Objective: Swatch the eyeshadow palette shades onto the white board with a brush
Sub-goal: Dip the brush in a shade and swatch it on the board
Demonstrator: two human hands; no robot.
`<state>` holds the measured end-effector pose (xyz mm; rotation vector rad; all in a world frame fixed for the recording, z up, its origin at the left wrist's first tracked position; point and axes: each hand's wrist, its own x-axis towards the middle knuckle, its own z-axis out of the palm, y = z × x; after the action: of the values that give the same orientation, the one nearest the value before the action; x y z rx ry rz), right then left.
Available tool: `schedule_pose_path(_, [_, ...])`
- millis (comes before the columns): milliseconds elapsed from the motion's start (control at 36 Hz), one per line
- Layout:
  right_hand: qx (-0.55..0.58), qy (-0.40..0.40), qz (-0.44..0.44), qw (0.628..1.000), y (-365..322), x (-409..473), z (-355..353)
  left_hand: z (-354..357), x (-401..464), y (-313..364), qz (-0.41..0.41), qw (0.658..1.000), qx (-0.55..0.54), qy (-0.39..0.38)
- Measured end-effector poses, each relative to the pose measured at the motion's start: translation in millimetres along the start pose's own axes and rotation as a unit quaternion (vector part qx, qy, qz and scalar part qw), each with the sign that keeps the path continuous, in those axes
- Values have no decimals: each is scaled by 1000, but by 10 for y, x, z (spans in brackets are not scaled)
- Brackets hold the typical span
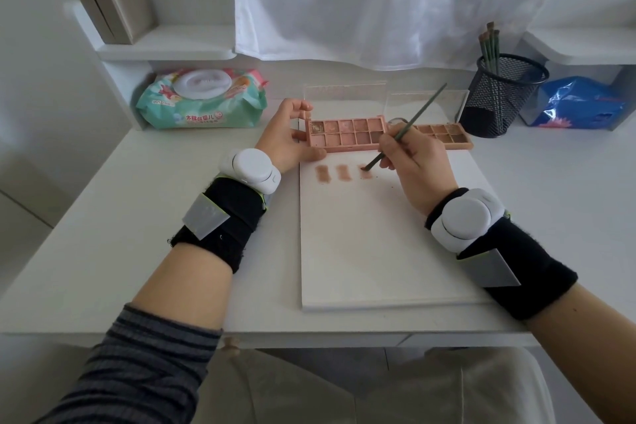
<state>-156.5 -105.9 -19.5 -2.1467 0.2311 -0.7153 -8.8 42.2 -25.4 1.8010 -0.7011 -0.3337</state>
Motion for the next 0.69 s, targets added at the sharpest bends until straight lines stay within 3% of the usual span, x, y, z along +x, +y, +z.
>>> schedule_pose_path(194, [33, 37, 10, 999, -18, -11, 2, -8, -1, -2, 2, 1000, -5, -4])
schedule_pose_path(389, [9, 24, 19, 999, -9, -6, -2, -3, 31, -23, 5, 1000, -1, 10])
schedule_pose_path(556, [95, 91, -11, 991, -79, 30, -31, -10, 43, -71, 22, 1000, 8, 11])
schedule_pose_path(694, [96, 108, -6, 989, -127, 133, -86, -7, 53, -66, 22, 1000, 12, 12])
